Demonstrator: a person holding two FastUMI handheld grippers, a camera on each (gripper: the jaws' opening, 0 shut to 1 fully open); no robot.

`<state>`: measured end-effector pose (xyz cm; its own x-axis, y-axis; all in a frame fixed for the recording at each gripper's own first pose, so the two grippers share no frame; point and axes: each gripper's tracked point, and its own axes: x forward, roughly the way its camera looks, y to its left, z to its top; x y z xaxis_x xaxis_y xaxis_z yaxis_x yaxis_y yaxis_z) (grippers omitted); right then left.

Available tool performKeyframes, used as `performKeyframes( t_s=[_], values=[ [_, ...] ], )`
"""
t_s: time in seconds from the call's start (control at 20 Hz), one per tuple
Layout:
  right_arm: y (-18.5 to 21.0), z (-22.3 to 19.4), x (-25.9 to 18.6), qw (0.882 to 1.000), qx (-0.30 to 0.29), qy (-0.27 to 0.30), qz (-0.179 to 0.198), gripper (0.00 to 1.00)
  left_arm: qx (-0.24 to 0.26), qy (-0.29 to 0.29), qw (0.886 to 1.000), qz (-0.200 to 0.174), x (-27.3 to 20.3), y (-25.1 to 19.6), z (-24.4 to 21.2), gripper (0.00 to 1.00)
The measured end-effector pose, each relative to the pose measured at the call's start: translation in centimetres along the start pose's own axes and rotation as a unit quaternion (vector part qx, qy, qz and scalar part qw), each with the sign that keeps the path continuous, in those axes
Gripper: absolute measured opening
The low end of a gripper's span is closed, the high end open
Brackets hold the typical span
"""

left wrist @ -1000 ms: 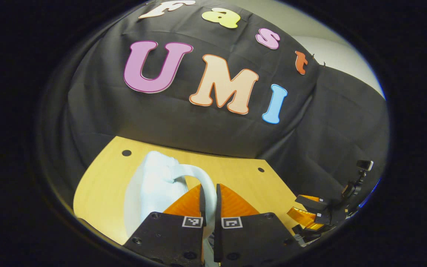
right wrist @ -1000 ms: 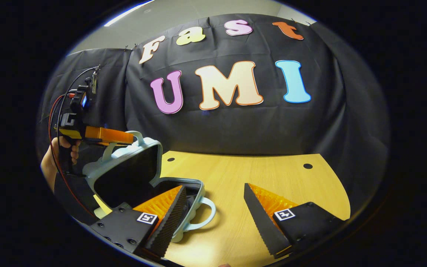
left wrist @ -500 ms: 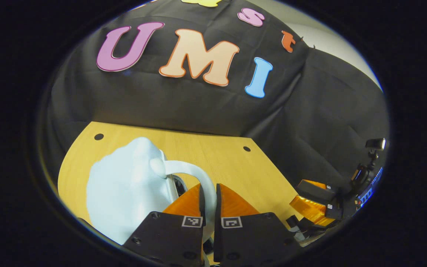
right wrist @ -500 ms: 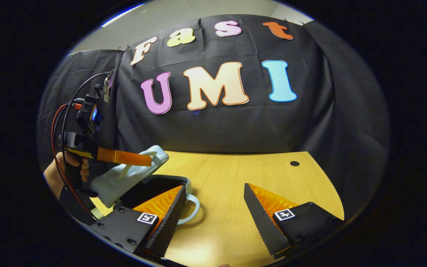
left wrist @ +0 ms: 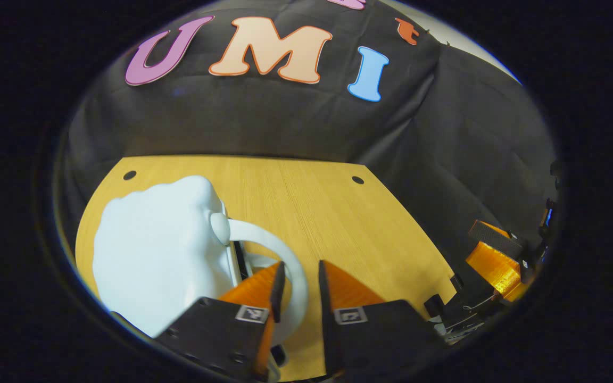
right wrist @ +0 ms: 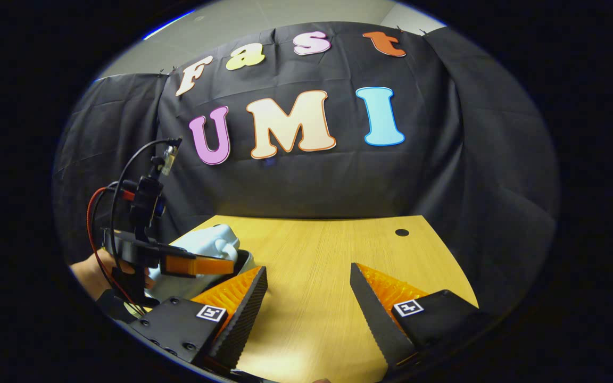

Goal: First open the suitcase, pack the skin care products into it, and then close the suitcase.

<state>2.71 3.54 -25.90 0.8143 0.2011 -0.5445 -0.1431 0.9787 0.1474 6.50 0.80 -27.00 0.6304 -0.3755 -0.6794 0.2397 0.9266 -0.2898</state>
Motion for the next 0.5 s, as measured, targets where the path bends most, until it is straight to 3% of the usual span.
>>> performKeyframes(
  t_s=[0.15,0.25,0.35,0.5],
  values=[
    [-0.7,1.8,-0.2,1.0,-0.001,-0.02,0.021,0.98,0.022,-0.082,0.996,0.025,-1.1,-2.1,3.2,0.87],
    [-1.2,4.2,-0.3,0.999,-0.004,-0.045,0.029,0.98,0.047,-0.16,0.984,0.068,-3.3,-2.9,7.3,0.84],
    [-1.2,7.3,-0.8,0.997,0.001,-0.078,0.028,0.93,0.078,-0.228,0.964,0.116,-6.5,-3.8,10.6,0.96],
    [-0.2,12.4,-2.0,0.989,0.002,-0.144,0.017,0.98,0.114,-0.282,0.943,0.132,-9.6,-5.3,13.6,0.96]
  ],
)
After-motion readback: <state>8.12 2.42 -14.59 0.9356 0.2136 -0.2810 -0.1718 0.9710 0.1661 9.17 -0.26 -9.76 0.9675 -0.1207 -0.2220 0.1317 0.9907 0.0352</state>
